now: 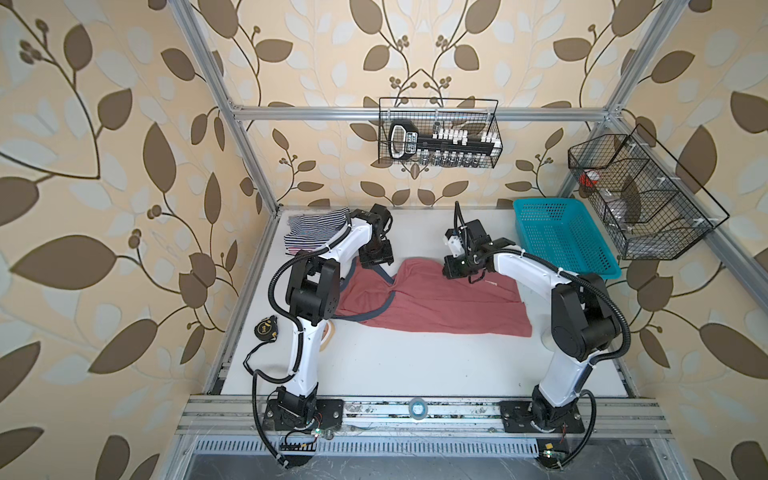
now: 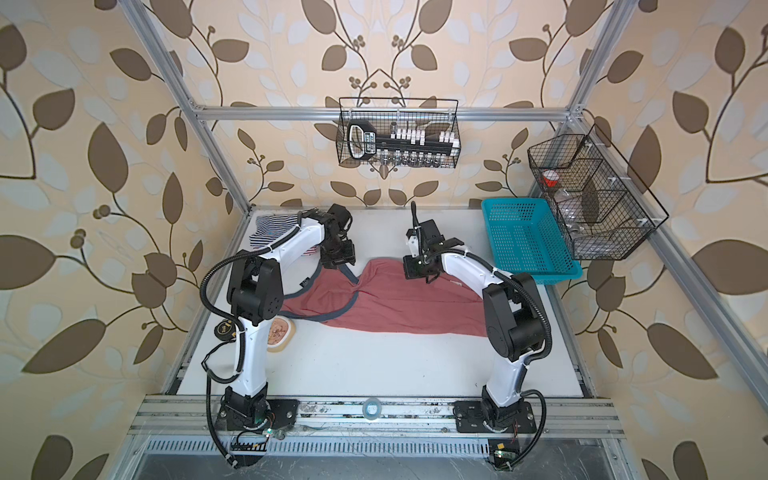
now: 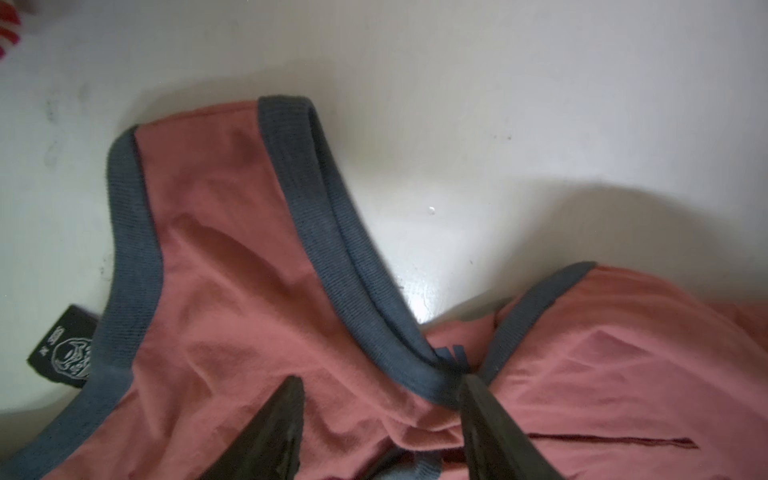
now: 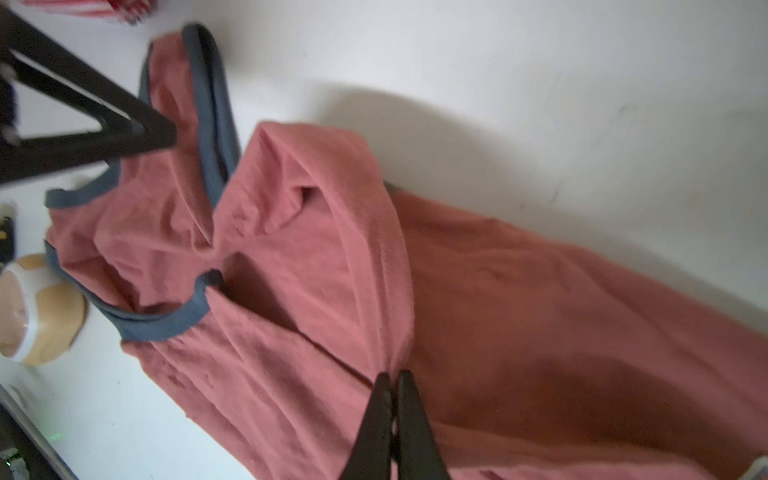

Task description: Fold and stack the tank tops

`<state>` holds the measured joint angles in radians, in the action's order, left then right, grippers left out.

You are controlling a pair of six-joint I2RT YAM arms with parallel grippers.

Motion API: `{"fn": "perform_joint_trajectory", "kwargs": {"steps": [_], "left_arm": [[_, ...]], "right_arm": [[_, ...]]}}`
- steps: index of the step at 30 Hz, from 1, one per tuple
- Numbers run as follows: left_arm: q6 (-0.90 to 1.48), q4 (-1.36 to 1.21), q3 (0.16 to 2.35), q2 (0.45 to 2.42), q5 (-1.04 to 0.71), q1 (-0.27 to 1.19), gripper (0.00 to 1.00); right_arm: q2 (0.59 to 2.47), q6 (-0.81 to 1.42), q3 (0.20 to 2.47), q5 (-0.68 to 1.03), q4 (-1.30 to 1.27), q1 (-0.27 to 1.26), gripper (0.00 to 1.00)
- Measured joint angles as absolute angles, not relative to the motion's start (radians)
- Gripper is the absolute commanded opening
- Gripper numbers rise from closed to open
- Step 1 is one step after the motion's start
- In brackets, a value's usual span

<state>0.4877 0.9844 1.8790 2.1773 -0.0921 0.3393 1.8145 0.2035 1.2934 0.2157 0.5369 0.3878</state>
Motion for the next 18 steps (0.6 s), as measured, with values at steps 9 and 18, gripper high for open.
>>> {"fn": "perform_joint_trajectory", "kwargs": {"steps": [9, 18], "left_arm": [[0.490, 0.981, 1.879, 2.177, -0.097, 0.326, 0.62], [0.471, 1.002, 1.985, 2.244, -0.102, 0.326, 0.64]], "right_arm": [[1.813, 0.181, 1.203, 0.175, 0.650, 0.418, 0.31], [1.813, 0.191, 1.330, 0.193, 0.655, 0.398, 0.34]]}}
